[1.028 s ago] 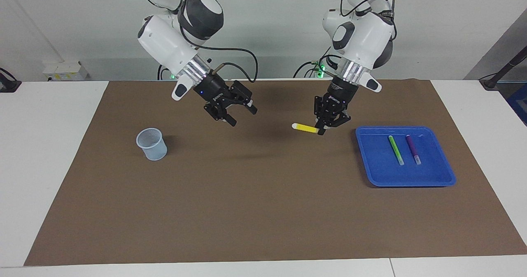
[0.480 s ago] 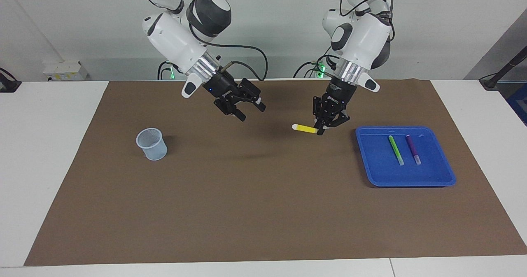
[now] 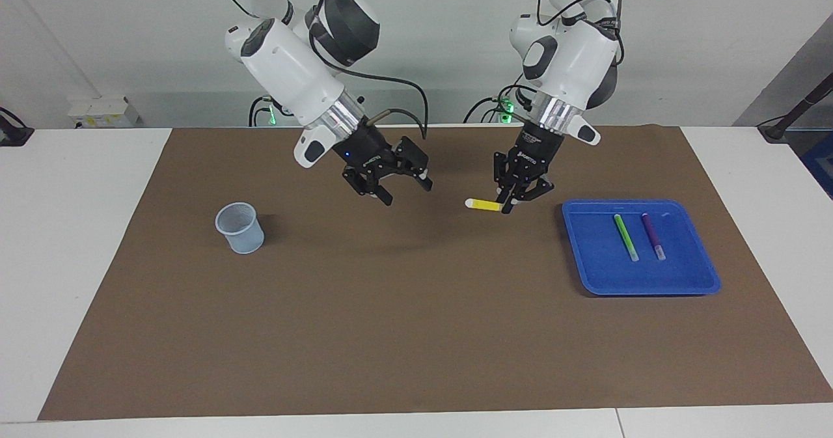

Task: Transfer and insert pens with both arms

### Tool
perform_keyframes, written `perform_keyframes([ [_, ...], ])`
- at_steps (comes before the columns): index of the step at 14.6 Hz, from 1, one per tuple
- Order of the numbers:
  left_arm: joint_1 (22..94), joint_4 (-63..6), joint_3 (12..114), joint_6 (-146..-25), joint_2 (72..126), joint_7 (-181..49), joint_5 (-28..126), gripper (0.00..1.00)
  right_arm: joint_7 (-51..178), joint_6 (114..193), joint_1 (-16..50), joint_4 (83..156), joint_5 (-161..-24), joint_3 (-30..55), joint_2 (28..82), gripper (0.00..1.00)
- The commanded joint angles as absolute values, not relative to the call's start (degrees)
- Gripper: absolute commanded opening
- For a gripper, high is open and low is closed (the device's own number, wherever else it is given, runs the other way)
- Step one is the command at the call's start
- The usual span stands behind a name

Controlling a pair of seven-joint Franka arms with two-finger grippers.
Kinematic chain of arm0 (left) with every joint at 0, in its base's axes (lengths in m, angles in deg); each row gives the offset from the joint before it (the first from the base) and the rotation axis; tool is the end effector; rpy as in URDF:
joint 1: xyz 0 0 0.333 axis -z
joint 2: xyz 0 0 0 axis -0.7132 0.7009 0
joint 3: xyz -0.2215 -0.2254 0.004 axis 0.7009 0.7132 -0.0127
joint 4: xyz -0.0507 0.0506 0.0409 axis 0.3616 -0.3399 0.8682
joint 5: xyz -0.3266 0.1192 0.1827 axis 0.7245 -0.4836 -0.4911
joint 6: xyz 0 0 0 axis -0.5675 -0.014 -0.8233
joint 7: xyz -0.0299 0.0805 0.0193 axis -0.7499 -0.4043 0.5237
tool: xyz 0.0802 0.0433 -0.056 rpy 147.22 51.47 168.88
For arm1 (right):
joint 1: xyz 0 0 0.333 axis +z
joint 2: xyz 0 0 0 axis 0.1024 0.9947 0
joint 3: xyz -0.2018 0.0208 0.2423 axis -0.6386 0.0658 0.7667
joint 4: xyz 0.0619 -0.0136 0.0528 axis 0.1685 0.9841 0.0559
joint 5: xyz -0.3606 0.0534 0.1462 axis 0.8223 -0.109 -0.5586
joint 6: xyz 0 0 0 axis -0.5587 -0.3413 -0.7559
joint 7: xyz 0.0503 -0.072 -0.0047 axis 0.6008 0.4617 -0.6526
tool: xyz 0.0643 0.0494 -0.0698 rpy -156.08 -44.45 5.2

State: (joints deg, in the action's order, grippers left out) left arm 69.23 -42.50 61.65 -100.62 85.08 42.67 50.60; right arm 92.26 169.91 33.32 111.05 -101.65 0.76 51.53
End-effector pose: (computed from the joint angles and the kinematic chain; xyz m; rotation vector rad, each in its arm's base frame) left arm 0.5197 -0.2287 0.5025 1.2474 2.1375 -0.2040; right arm 0.6047 0.2750 0.5453 -2.3804 0.3852 -0.2581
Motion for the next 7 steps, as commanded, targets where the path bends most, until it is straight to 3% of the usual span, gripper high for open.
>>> perform_keyframes([
  [1, 70.28, -44.63, 60.96, -101.91, 83.21, 45.42, 51.54, 0.0, 95.89, 174.05, 32.86, 109.67, -107.49, 0.87, 52.5, 1.0],
  [7, 70.2, -44.8, 60.96, -101.83, 83.21, 48.68, 51.45, 0.0, 103.54, 184.7, 39.27, 110.28, -111.39, 1.31, 53.56, 1.0],
])
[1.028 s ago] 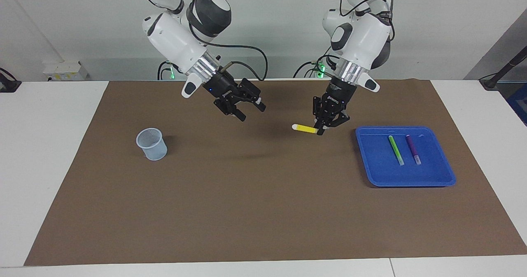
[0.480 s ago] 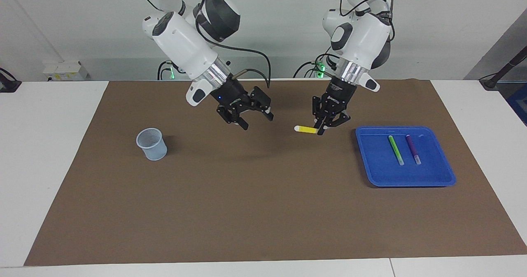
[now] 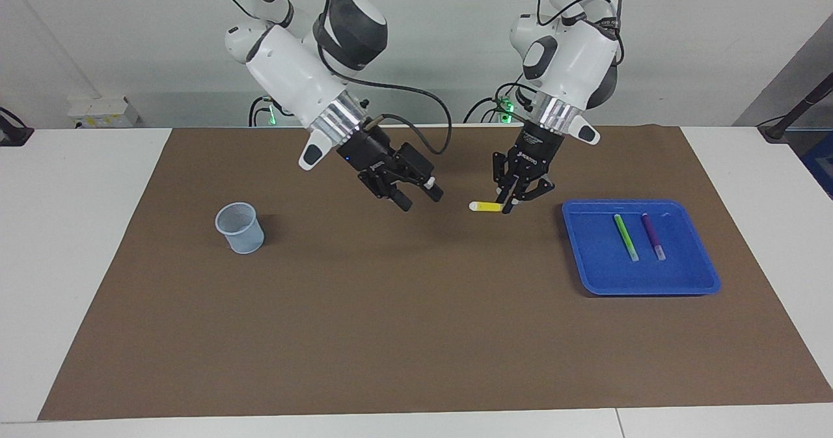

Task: Transfer and insert pens with both arms

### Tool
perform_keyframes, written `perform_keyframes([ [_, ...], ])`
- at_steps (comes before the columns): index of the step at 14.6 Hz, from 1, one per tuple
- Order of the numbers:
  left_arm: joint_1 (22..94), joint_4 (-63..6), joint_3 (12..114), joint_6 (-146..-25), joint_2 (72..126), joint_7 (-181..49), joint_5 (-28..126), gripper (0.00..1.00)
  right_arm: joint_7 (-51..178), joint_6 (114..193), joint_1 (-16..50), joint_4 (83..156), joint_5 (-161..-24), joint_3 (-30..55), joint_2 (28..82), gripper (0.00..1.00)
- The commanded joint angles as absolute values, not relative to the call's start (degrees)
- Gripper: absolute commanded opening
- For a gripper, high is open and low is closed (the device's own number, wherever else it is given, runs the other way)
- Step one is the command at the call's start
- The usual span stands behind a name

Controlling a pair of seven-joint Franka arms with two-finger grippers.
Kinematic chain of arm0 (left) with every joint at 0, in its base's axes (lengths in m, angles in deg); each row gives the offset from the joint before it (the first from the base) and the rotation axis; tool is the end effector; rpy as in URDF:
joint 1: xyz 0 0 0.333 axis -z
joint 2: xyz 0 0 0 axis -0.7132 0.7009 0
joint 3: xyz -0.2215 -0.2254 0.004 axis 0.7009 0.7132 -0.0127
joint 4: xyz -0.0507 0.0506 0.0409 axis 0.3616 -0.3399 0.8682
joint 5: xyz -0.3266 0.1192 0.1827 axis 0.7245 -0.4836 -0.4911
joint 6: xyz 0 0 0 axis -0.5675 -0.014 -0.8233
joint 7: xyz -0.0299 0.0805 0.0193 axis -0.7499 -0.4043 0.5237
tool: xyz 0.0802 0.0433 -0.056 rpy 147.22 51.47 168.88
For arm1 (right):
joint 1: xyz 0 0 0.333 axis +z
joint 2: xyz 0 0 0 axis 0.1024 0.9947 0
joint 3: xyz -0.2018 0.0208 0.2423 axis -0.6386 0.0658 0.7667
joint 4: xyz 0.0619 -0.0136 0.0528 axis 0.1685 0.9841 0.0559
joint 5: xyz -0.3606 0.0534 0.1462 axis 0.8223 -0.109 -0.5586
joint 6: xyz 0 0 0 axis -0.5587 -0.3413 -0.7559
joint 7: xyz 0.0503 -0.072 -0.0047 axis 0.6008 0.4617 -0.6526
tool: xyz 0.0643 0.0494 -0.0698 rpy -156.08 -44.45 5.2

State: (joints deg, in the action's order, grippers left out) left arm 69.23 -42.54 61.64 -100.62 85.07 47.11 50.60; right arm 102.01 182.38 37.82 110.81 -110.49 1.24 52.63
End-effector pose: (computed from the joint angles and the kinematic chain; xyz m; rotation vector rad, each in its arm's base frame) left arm 0.5196 -0.2285 0.5023 1.1655 2.1883 -0.2371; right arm 0.5981 0.3135 0.5555 -2.1349 0.6509 -0.2686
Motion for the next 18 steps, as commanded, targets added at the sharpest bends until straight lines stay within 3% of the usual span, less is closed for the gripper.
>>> perform_keyframes([
  [1, 70.2, -44.98, 60.96, -101.83, 83.21, 48.86, 51.45, 0.0, 102.67, 184.97, 39.45, 110.2, -111.04, 1.31, 53.91, 1.0],
  [4, 70.28, -45.16, 61.04, -101.83, 83.03, 48.86, 50.84, 0.0, 100.3, 185.14, 40.42, 110.02, -106.66, 1.39, 55.66, 1.0],
  [9, 71.43, -45.16, 61.31, -101.65, 82.24, 48.95, 49.26, 0.0, 102.91, 193.31, 44.02, 107.83, -105.85, 1.83, 60.5, 1.0],
  [11, 71.6, -45.59, 61.74, -101.74, 81.89, 49.03, 49.26, 0.0, 106.6, 193.32, 43.94, 104.5, -105.23, 1.83, 61.73, 1.0],
  [18, 71.6, -47.18, 62.63, -101.74, 80.05, 49.47, 49.17, 0.0, 99.61, 188.05, 42.89, 106.42, -103.56, 1.75, 60.77, 1.0],
])
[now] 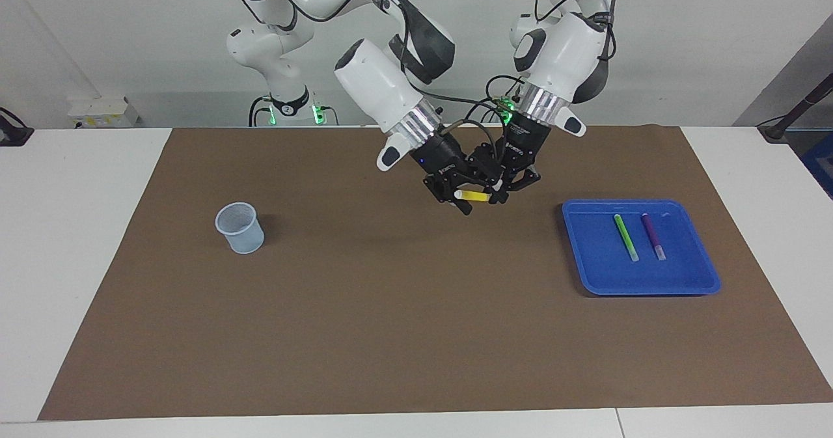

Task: Transfer and insert pens with both arms
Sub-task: 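Close the right gripper on the free end of the yellow pen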

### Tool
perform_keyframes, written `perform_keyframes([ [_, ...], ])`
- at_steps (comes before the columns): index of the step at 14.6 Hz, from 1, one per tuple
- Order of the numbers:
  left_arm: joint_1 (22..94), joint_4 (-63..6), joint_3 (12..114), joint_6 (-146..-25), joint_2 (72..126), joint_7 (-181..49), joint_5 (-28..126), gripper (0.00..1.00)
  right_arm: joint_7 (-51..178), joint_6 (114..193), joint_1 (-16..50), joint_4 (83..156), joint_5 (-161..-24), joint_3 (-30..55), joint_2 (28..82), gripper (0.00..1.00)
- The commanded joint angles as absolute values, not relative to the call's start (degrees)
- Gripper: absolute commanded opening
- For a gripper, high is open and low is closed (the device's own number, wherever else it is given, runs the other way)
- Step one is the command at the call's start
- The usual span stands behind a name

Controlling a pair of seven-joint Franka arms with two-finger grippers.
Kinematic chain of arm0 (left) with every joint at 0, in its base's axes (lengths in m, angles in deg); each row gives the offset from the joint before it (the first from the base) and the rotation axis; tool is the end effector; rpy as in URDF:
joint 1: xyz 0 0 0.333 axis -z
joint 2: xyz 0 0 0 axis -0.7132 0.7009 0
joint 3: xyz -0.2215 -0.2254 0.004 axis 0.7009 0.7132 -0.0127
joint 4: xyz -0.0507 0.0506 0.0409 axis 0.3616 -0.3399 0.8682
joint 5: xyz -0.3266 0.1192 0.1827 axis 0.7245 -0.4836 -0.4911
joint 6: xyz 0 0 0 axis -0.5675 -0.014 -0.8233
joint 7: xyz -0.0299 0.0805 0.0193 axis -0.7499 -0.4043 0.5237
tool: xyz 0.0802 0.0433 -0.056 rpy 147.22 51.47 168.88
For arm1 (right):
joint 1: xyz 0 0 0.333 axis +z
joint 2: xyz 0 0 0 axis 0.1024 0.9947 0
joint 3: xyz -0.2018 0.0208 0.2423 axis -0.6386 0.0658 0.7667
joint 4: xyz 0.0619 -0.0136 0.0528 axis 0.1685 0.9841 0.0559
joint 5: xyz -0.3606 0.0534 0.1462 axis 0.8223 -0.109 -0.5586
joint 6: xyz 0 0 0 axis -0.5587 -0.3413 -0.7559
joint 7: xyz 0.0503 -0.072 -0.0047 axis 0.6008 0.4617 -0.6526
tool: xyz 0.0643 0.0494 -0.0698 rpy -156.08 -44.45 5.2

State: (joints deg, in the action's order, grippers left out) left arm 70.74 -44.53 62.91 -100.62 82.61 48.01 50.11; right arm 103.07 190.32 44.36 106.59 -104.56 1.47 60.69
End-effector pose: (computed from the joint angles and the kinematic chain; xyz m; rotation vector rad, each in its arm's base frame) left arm 0.4965 -0.2483 0.5088 1.2093 2.1617 -0.2515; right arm 0.5918 0.3947 0.5121 -2.2116 0.5438 -0.3682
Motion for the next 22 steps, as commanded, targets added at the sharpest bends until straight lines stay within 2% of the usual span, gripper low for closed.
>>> perform_keyframes([
  [1, 71.6, -47.18, 62.71, -101.74, 79.96, 49.47, 49.17, 0.0, 98.46, 187.87, 42.53, 106.77, -103.56, 1.75, 60.59, 1.0],
  [3, 71.6, -47.44, 62.98, -101.74, 79.87, 49.47, 49.17, 0.0, 98.27, 185.95, 42.53, 107.9, -103.56, 1.66, 59.37, 1.0],
  [5, 71.6, -47.62, 63.15, -101.74, 79.52, 49.56, 49.17, 0.0, 96.17, 180.25, 41.92, 109.84, -103.47, 1.22, 56.3, 1.0],
  [11, 71.6, -48.41, 63.15, -101.56, 78.81, 51.31, 49.17, 0.0, 94.75, 174.96, 41.21, 115.82, -101.02, 1.22, 50.05, 1.0],
  [18, 71.6, -48.58, 63.59, -101.47, 78.29, 52.28, 49.08, 0.0, 94.31, 175.04, 39.46, 115.03, -99.87, 1.31, 50.31, 1.0],
  [22, 71.6, -48.93, 63.86, -101.47, 78.2, 52.29, 48.82, 0.0, 94.05, 170.57, 37.17, 112.67, -99.78, 1.31, 50.66, 1.0],
])
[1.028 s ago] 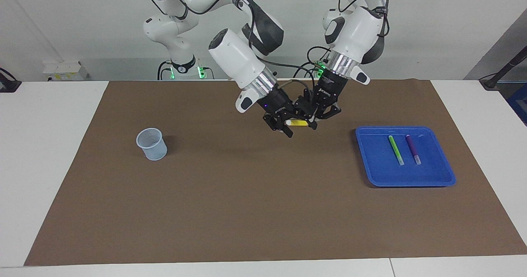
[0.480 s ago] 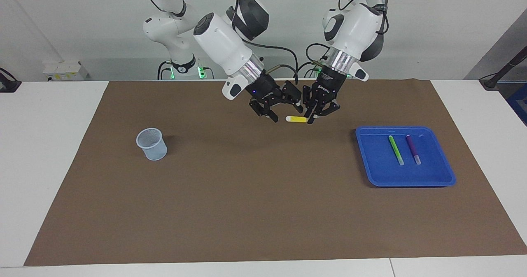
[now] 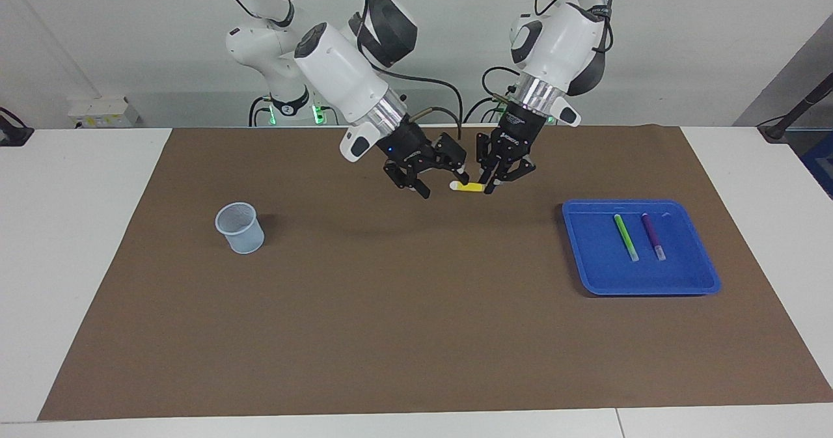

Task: Transfer and insert pens with both arms
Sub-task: 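Close the right gripper on the free end of the yellow pen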

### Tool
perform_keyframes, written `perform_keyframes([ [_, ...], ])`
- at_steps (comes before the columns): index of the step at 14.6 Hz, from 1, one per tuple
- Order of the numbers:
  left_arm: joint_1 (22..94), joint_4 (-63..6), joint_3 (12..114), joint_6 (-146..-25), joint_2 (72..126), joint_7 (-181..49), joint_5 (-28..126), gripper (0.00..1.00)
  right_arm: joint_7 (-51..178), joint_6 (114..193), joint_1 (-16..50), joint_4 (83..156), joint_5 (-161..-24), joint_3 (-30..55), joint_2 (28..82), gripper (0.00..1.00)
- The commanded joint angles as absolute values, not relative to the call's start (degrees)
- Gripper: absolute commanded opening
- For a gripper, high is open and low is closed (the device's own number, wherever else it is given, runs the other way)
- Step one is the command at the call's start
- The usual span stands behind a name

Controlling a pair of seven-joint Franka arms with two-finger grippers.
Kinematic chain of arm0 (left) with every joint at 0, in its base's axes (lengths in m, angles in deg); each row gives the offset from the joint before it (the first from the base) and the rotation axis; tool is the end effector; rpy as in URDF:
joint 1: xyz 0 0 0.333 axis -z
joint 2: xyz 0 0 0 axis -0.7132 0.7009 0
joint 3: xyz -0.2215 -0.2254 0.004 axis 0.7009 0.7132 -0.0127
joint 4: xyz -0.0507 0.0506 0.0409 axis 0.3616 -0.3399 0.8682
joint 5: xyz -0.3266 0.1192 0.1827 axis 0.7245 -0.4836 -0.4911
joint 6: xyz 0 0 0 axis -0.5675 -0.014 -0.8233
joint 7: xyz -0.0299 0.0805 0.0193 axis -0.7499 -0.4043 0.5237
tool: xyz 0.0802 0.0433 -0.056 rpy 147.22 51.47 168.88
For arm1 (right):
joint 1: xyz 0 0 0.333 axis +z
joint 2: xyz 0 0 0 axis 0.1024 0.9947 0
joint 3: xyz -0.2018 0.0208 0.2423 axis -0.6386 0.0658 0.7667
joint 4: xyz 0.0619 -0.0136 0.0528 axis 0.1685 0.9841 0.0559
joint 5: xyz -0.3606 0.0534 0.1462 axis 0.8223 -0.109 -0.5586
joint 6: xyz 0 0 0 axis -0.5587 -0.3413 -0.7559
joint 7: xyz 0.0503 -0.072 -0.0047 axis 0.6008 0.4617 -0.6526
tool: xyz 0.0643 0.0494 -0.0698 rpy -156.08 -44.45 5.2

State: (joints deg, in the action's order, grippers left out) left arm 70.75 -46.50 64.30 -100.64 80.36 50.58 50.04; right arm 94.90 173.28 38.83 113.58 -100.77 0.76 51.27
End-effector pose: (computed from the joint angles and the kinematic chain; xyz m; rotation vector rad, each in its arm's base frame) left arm 0.4795 -0.2551 0.5128 1.1902 2.1725 -0.2724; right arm 0.5762 0.3258 0.5311 -2.3943 0.3527 -0.2320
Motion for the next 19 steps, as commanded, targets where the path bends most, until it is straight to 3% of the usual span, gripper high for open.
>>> perform_keyframes([
  [1, 71.6, -48.94, 64.03, -101.39, 78.11, 52.29, 48.03, 0.0, 94.14, 170.38, 36.65, 111.87, -99.87, 1.39, 50.75, 1.0],
  [14, 71.6, -49.37, 65.18, -101.39, 77.41, 52.29, 46.09, 0.0, 95.02, 167.22, 37.17, 110.28, -100.4, 1.57, 51.36, 1.0],
  [17, 71.6, -49.55, 65.18, -101.39, 77.32, 52.29, 46.09, 0.0, 94.93, 164.85, 37.17, 110.28, -100.4, 1.66, 51.01, 0.9],
  [19, 71.6, -49.55, 65.18, -101.3, 76.97, 52.37, 46.09, 0.0, 95.02, 163.27, 36.99, 110.11, -100.4, 1.57, 50.92, 0.75],
])
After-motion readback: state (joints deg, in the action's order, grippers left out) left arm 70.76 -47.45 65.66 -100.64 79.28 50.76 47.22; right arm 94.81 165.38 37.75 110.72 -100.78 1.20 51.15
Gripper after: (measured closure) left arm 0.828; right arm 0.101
